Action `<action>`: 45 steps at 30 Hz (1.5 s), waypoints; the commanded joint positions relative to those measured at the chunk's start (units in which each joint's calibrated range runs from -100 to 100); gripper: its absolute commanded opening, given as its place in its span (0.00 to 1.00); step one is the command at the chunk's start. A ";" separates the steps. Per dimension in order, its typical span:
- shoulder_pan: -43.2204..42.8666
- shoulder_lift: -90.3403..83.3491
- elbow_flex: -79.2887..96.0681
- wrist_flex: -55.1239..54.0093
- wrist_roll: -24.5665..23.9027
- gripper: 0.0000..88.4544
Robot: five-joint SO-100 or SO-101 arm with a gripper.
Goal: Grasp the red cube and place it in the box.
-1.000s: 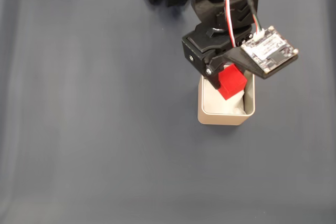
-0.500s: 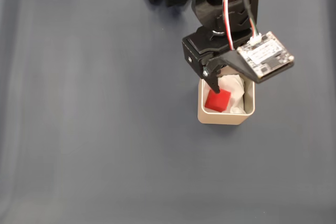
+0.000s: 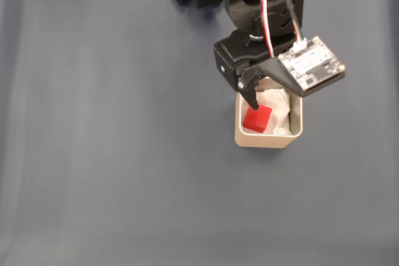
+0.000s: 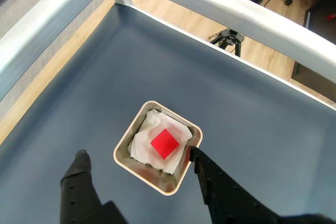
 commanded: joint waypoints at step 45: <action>20.13 -36.36 34.25 -10.19 -0.88 0.00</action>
